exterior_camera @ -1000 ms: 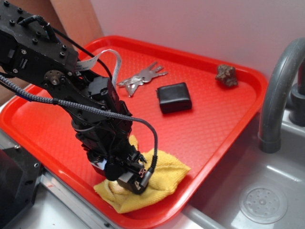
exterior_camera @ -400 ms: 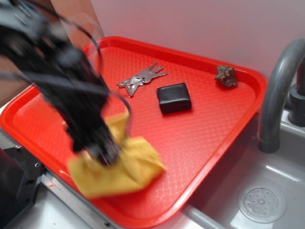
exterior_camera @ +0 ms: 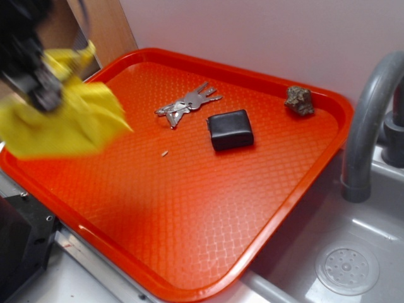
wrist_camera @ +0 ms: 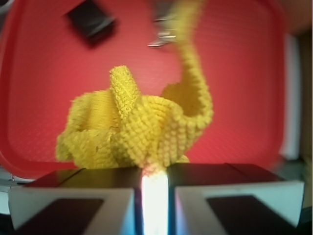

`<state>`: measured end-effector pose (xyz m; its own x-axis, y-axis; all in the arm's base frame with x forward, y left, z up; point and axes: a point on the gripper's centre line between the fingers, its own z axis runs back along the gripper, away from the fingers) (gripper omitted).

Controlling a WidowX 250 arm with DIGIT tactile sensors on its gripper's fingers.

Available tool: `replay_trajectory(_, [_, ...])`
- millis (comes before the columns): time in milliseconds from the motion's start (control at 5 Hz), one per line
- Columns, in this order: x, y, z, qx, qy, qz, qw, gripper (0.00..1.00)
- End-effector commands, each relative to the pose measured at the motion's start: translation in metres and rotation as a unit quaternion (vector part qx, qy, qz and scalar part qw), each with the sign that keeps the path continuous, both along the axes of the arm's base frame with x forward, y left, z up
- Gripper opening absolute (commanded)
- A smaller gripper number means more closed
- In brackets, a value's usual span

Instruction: Grab the yellow cloth.

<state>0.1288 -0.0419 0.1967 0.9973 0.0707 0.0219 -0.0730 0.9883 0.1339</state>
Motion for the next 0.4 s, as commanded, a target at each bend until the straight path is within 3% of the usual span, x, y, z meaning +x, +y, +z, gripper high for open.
replay_trajectory(0, [0.0,0.031,0.072,-0.021,-0.025,0.075,0.997,0.0])
replay_trajectory(200, [0.011,0.027,0.06,0.006,-0.019,0.058,0.998,0.0])
